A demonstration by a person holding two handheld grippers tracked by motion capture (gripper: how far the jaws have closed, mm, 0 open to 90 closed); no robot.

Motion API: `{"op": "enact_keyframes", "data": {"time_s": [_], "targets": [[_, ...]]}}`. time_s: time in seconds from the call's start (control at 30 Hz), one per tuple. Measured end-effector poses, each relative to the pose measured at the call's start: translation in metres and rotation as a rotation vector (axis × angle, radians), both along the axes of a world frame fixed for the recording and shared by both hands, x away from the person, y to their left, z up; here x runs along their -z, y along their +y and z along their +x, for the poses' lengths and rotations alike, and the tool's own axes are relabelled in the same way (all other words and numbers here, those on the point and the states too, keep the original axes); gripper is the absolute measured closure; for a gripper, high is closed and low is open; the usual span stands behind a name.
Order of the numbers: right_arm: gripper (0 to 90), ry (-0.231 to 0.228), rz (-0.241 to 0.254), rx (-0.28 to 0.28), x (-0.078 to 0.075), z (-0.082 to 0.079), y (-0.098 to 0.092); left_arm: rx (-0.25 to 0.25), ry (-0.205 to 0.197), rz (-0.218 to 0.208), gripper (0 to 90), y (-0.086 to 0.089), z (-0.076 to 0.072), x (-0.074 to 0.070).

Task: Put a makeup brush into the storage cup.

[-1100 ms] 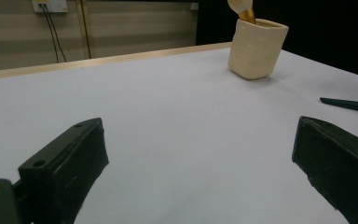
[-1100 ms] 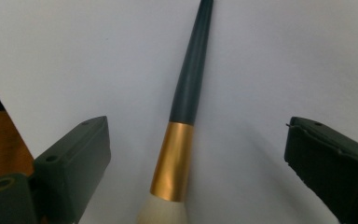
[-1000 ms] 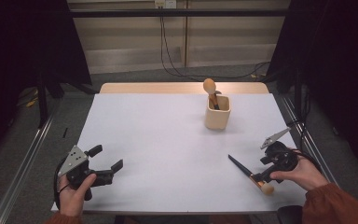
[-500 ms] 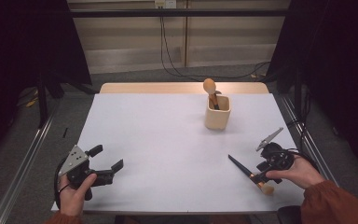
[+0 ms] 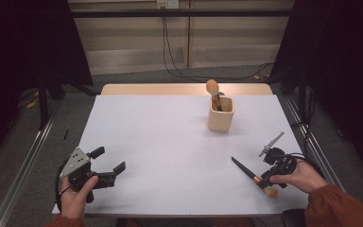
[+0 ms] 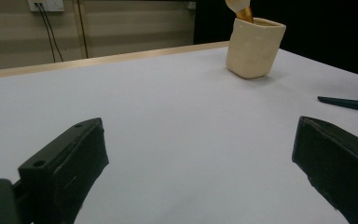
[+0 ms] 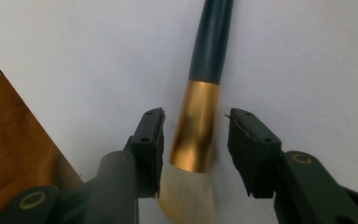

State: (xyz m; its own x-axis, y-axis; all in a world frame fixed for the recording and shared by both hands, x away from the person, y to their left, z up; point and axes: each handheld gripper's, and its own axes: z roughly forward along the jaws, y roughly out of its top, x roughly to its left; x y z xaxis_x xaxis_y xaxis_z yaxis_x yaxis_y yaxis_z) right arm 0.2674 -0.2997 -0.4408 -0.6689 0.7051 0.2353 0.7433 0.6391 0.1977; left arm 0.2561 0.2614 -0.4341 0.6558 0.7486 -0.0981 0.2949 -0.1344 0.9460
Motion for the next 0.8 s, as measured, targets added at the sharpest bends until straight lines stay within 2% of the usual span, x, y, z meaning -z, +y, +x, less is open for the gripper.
{"op": "enact_keyframes", "data": {"time_s": [0.4, 0.57, 0.8], "targets": [[68.2, 0.052, -0.014, 0.006, 0.006, 0.0, -0.001, 0.004, -0.003, 0.003, 3.0, 0.0, 0.0, 0.0], [70.2, 0.048, -0.028, -0.003, 0.006, -0.001, 0.002, 0.006, -0.004, 0.003, 3.0, 0.0, 0.001, 0.0], [69.8, 0.011, -0.068, -0.024, 0.006, -0.005, 0.008, 0.01, -0.004, 0.005, 3.0, -0.001, 0.0, 0.0]]}}
